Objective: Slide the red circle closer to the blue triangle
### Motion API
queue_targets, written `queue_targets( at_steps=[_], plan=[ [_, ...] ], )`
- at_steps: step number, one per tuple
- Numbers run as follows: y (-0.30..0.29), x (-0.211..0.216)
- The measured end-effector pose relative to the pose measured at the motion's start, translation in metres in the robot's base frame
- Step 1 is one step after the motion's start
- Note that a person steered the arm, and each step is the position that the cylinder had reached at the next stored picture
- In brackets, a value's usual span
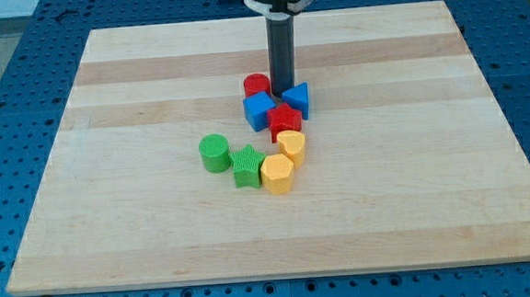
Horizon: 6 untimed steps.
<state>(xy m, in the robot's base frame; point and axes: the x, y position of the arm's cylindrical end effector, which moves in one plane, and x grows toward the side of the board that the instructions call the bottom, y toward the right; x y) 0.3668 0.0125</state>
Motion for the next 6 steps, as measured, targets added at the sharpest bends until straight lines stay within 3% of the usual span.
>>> queue_targets(
  at_steps=[1, 2, 4, 6],
  plan=[
    [-0.003, -0.063],
    [-0.040, -0.068],
    [-0.088, -0.018],
    [-0.008, 0.001]
  ],
)
